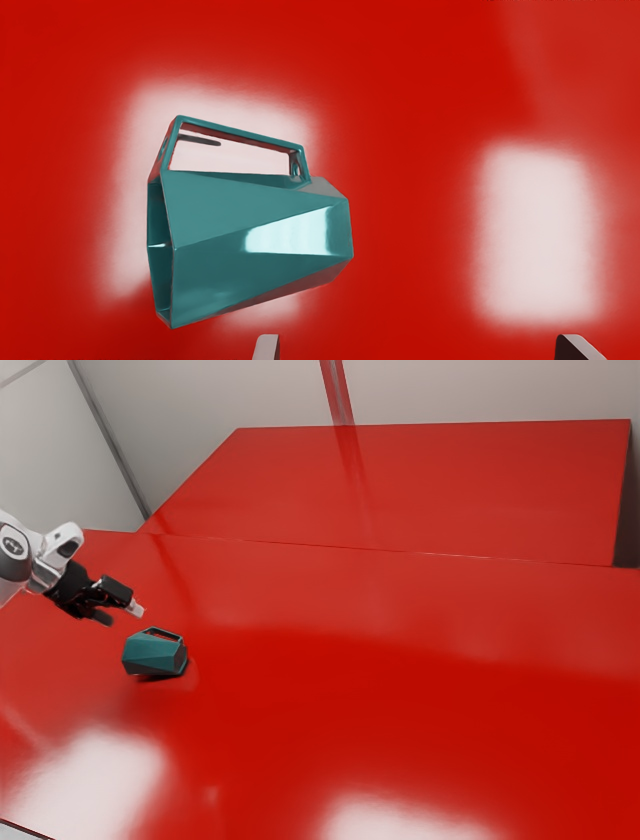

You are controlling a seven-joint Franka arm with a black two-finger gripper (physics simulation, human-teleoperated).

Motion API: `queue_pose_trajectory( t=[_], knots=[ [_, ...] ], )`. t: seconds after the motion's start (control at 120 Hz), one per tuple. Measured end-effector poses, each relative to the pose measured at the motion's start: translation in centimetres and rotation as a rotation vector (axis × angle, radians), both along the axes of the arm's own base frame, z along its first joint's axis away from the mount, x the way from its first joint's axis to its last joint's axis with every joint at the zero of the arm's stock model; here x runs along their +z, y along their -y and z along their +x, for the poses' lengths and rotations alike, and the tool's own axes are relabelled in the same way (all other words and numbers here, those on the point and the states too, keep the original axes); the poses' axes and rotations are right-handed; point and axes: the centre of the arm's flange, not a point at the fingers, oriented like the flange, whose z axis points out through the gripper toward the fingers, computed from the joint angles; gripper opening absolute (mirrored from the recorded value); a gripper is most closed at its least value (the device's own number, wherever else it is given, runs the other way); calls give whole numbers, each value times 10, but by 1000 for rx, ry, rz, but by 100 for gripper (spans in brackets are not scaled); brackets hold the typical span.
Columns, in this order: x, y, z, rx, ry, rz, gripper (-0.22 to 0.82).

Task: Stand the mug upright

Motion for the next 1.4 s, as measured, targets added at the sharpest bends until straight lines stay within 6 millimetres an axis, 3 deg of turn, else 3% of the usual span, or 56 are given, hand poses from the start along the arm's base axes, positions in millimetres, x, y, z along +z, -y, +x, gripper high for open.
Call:
queue_pose_trajectory(
  t=[0.117, 0.192, 0.575, 0.675, 0.867, 1.15, 1.267, 1.4],
  knots=[
    [-16, -29, -24, -11, 46, 14, 60],
    [-23, -38, -31, -48, 72, 36, 60],
    [-96, -54, -21, -119, 246, 44, 60],
    [-107, -57, -23, -149, 293, 52, 60],
    [-128, -59, -26, -227, 345, 73, 60],
    [-141, -44, -22, -367, 457, 61, 60],
    [-155, -36, -29, -401, 479, 48, 60],
    [-156, -33, -30, -444, 519, 61, 49]
  ],
)
